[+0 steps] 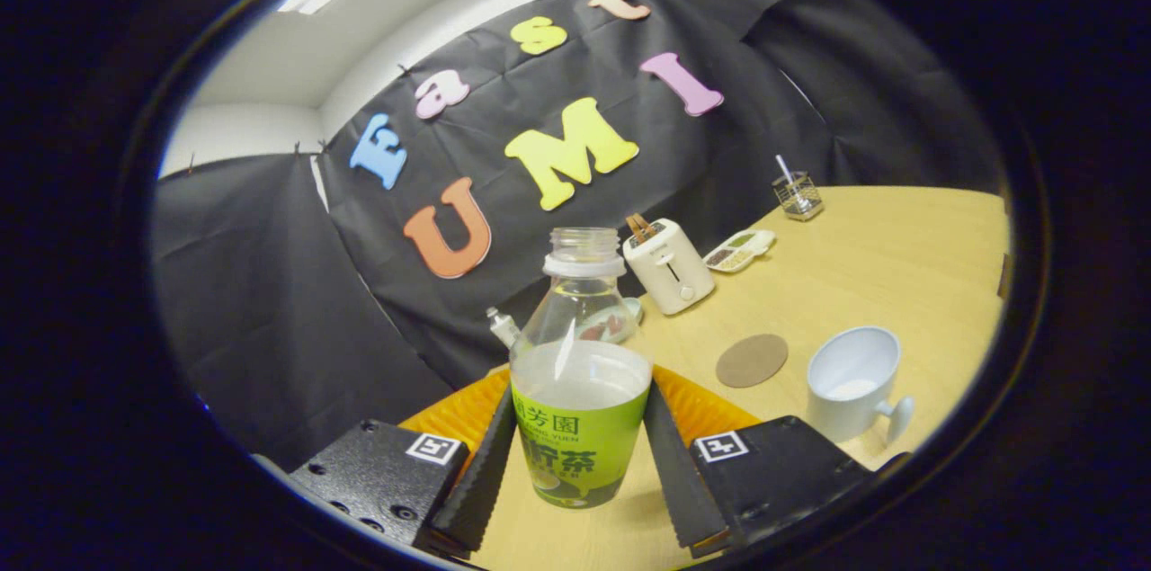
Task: Take the bottle from table, then pour the juice into the cup, finally place the bottle on the coaster
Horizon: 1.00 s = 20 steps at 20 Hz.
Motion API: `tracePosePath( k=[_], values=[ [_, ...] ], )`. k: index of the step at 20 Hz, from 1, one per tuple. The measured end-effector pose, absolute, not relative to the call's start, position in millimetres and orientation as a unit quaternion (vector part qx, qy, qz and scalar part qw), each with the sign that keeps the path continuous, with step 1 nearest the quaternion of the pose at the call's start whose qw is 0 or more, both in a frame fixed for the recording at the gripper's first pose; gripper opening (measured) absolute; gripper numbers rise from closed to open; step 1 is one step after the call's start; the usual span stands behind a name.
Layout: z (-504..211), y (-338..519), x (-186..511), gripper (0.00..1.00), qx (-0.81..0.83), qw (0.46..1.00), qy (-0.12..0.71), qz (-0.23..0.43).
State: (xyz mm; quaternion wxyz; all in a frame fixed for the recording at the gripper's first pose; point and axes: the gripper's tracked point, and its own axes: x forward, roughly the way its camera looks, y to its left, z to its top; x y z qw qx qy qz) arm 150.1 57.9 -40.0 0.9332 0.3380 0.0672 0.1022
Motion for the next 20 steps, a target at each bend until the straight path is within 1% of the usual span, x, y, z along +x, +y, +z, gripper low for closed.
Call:
tracePosePath(
  k=[7,12,20],
  values=[
    [-21.6,57.5,151.0,0.80,0.456,0.882,0.052,0.107],
    [-4.4,66.6,148.0,0.79,0.549,0.824,0.041,0.136],
    [3.1,57.5,149.5,0.79,0.658,0.738,0.022,0.149]
  ],
)
